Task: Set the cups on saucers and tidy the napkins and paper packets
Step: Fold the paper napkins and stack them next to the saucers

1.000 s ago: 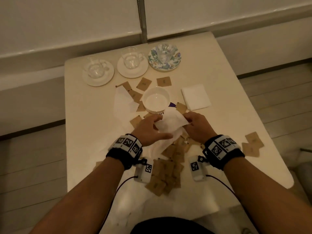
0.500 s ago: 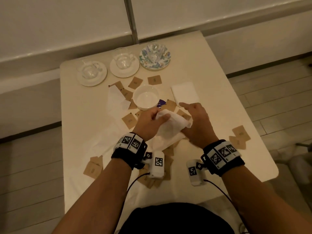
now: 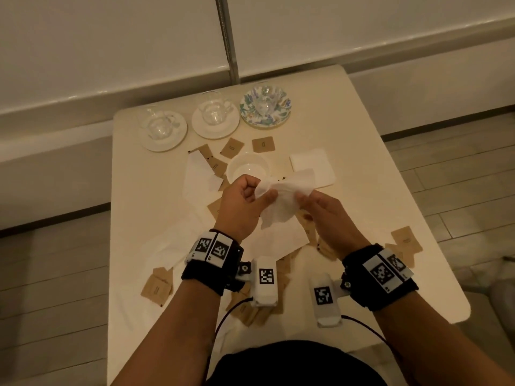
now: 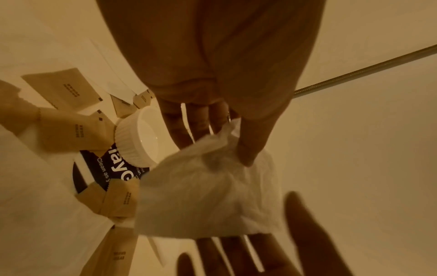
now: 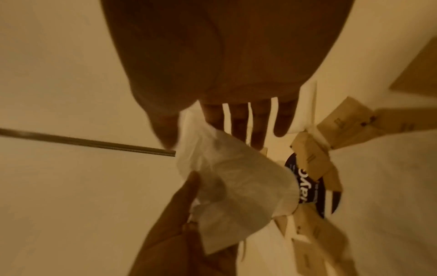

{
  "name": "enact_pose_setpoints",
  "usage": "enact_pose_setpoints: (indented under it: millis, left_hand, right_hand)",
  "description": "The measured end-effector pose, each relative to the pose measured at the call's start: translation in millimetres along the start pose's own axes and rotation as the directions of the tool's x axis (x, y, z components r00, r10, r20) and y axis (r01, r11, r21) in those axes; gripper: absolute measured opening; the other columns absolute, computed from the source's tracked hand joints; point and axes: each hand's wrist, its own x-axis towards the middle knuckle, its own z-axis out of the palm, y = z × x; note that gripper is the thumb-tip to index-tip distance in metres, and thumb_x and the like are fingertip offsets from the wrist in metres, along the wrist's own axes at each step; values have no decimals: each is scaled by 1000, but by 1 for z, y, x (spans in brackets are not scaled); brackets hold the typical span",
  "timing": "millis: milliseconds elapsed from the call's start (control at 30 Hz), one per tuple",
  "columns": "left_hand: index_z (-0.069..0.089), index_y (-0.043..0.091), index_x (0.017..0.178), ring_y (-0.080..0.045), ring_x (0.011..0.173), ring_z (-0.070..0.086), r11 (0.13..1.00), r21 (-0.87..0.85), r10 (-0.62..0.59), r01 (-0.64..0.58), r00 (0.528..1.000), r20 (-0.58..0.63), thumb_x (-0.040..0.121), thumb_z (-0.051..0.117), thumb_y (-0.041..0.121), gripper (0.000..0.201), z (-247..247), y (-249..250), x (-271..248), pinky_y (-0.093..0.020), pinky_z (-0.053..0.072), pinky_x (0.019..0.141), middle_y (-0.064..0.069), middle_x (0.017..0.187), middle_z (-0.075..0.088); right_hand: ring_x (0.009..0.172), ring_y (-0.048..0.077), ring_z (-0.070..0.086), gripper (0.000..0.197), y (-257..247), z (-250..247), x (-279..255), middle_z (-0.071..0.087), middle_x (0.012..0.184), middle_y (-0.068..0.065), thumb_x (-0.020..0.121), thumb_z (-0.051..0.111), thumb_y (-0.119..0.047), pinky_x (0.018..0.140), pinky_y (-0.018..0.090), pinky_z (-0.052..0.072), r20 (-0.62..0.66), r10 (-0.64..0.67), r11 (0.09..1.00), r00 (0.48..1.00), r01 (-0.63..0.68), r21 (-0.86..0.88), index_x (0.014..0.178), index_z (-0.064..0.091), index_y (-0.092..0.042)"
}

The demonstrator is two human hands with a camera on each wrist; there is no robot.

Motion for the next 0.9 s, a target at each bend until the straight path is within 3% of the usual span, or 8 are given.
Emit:
enact_pose_setpoints:
  millis: [67, 167, 300, 500, 633, 767, 833, 900]
  left_hand:
    - [58, 12, 92, -20, 80, 71, 999, -33, -24, 23, 1000, -4, 81, 76, 2, 23, -1, 0, 0, -39, 61, 75, -7, 87, 74]
    - [55, 18, 105, -28, 85, 69, 996, -83, -45, 45, 999, -9, 81, 73, -2, 36, -5, 1, -1, -50, 58, 82, -14, 94, 72]
    - [52, 35, 125, -22, 86, 68, 997, -82, 2, 5, 997, 82, 86, 66, -4, 57, -11, 2, -4, -40, 57, 79, -7, 94, 71]
    - [71, 24, 106, -9, 86, 69, 1000, 17, 22, -26, 984, 179, 86, 60, -11, 42, -9, 2, -11, -24, 57, 71, 11, 99, 73]
    - [71, 25, 105, -4, 78, 64, 999, 24, 20, -24, 987, 161, 85, 53, -18, 51, -12, 2, -11, -14, 49, 60, -4, 114, 69]
    - [73, 23, 102, -8, 80, 68, 1000, 18, 11, -14, 988, 152, 84, 49, -20, 52, -12, -2, -11, -24, 56, 67, 2, 106, 71]
    - [74, 21, 97, -15, 87, 69, 1000, 11, 10, -11, 994, 112, 87, 54, -16, 43, -11, -2, -11, -30, 59, 76, 4, 96, 74]
    - [74, 18, 93, -11, 81, 69, 1000, -6, 31, -30, 997, 75, 87, 61, -10, 31, -11, -2, -11, -23, 57, 71, 6, 84, 74]
  right_hand:
    - [93, 11, 70, 17, 0, 1, 5, 75, 100, -4, 94, 62, -19, 78, 26, 55, -96, -75, 997, 993, 77, 11, 108, 72, -20]
    - [90, 14, 72, 17, 3, 0, 7, 76, 96, -4, 93, 63, -11, 75, 25, 57, -137, -118, 993, 984, 121, 11, 105, 72, -16]
    - [89, 21, 72, 14, 8, -2, 5, 76, 94, -1, 94, 63, -15, 75, 35, 60, -112, -103, 995, 988, 103, -10, 104, 72, -19]
    - [93, 17, 72, 19, 10, -4, 0, 76, 99, -1, 95, 60, -13, 75, 31, 60, -27, -100, 995, 995, 100, 25, 105, 70, -25]
    - [91, 18, 71, 18, 10, -9, -1, 76, 98, -2, 96, 59, -13, 75, 30, 60, -27, -81, 996, 996, 82, 19, 104, 71, -24]
    - [86, 20, 72, 16, 10, -13, 0, 76, 93, 2, 96, 58, -11, 71, 27, 59, -48, -48, 996, 998, 52, 75, 100, 73, -15]
    - [85, 26, 72, 14, 11, -14, 1, 76, 90, 4, 94, 61, -13, 73, 35, 61, -84, -29, 997, 996, 35, 68, 97, 74, -13]
    - [86, 30, 70, 12, 12, -14, 2, 76, 89, 6, 93, 63, -17, 77, 43, 60, -108, -22, 998, 994, 27, 48, 94, 75, -14]
